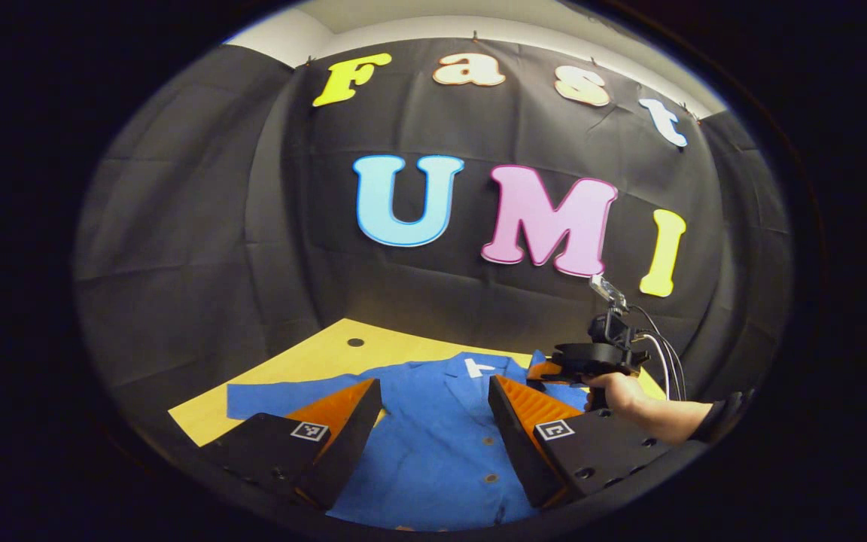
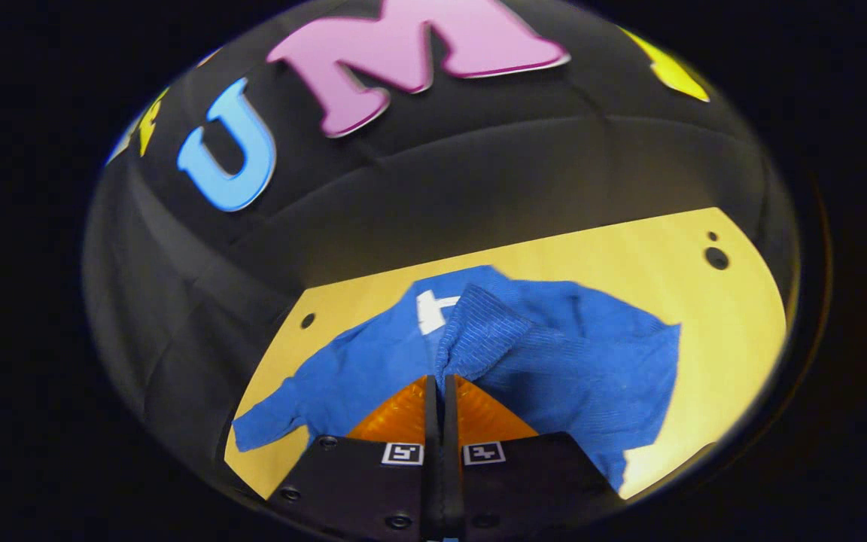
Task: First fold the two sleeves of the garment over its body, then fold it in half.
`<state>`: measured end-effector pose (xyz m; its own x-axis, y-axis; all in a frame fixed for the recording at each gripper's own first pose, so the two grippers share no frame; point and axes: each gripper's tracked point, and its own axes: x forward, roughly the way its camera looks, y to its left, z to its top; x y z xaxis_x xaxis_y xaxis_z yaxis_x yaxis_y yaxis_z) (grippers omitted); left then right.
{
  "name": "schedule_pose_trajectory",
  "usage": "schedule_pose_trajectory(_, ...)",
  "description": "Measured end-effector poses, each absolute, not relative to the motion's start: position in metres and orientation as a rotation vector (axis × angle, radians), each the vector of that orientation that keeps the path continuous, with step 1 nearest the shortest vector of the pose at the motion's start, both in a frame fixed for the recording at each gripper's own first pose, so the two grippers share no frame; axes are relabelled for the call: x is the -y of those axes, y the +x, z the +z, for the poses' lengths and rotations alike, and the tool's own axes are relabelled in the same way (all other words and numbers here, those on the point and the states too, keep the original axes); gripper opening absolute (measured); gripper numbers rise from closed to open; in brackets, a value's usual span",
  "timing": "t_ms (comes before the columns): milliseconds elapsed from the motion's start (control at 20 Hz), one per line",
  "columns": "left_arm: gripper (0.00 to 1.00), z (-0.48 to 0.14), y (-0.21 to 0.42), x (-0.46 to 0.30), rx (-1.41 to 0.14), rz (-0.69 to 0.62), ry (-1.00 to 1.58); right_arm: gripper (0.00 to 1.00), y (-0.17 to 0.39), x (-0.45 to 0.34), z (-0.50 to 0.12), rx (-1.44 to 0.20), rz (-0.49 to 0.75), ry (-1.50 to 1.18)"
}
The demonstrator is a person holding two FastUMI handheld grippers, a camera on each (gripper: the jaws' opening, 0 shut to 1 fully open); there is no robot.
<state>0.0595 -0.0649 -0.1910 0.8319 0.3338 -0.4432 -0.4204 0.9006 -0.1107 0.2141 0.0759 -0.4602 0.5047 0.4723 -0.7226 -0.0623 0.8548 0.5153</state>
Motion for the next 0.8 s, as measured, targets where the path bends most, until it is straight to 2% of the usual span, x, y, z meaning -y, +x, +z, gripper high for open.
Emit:
schedule_pose_trajectory(250, 0.82, -0.222, 0.022, -0.010, -0.439, 0.500, -0.194, 0.04, 0.191, -0.198, -0.477, -1.016, 0.490, 0.438)
schedule_pose_trajectory(400, 0.82, -0.249, 0.001, -0.056, -0.454, 0.530, -0.225, 0.07, 0.193, -0.239, -0.494, -0.996, 0.481, 0.395)
schedule_pose_trajectory(450, 0.82, -0.259, -0.005, -0.071, -0.466, 0.544, -0.241, 0.03, 0.194, -0.242, -0.499, -0.987, 0.464, 0.393)
schedule_pose_trajectory(650, 0.83, -0.300, -0.027, -0.131, -0.517, 0.611, -0.261, 1.00, 0.191, -0.230, -0.508, -0.942, 0.422, 0.320)
schedule_pose_trajectory(800, 0.83, -0.346, -0.037, -0.182, -0.591, 0.719, -0.271, 0.99, 0.182, -0.202, -0.490, -0.835, 0.439, 0.235)
